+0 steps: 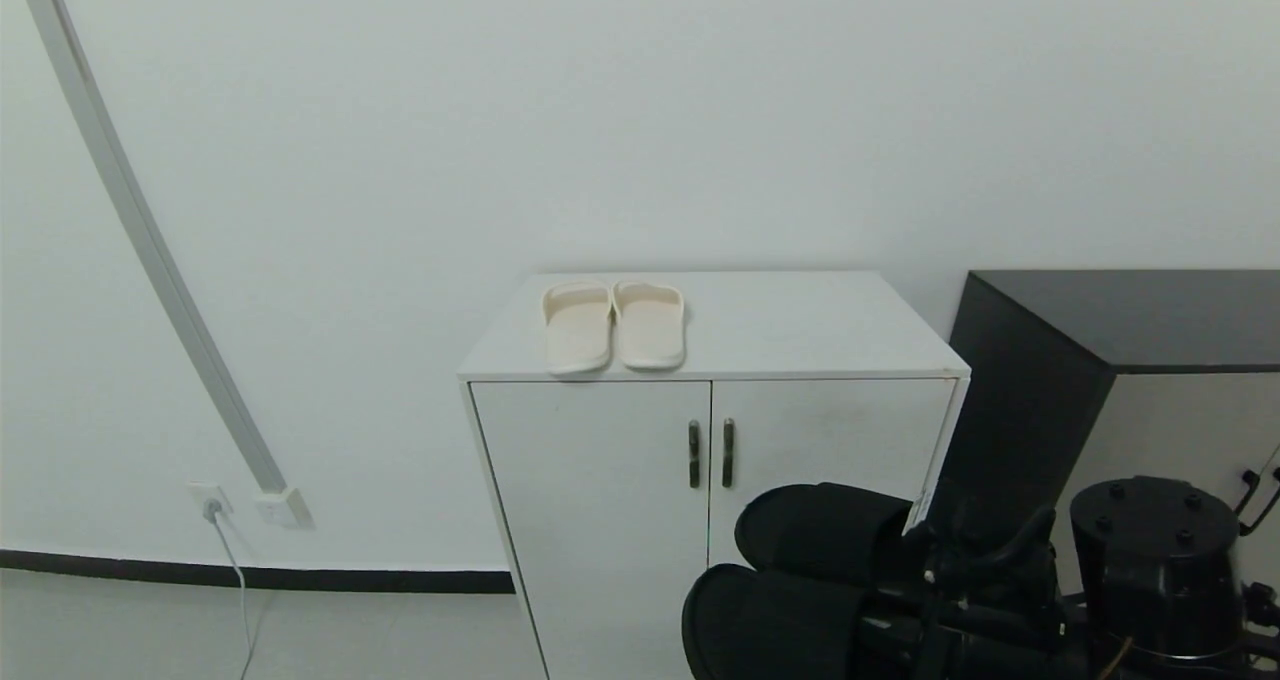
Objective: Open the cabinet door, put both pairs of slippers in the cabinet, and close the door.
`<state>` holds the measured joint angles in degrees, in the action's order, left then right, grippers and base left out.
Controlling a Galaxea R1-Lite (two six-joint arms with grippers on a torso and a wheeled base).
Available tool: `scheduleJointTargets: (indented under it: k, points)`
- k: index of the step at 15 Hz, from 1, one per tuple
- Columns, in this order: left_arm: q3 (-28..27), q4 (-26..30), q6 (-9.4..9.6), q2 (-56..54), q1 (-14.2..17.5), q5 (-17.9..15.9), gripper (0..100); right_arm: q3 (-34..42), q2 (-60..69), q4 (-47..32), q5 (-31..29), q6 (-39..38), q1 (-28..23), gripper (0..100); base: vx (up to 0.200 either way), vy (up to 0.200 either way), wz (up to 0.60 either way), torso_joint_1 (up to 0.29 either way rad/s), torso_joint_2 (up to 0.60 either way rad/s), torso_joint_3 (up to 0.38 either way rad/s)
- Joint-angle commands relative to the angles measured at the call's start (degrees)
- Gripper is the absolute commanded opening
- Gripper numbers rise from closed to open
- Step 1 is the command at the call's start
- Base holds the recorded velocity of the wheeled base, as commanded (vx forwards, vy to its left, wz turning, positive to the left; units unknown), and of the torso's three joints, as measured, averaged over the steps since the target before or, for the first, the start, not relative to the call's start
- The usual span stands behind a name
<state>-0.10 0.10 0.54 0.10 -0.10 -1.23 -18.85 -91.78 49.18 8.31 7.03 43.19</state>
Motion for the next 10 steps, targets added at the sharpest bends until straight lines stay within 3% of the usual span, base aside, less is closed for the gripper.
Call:
scheduleJointTargets:
  k: [1,10]
  points:
    - [0.0,0.0,-0.01,0.0,0.0,0.0,100,0.9,-0.2,0.0,0.1,0.1,0.1,0,0.0,0.0,0.0,-0.212,0.54,0.32]
    - [0.0,0.0,-0.54,0.0,0.0,0.1,100,1.6,-0.7,2.3,0.8,0.1,0.5,0,0.0,0.0,0.0,-0.184,0.51,0.32]
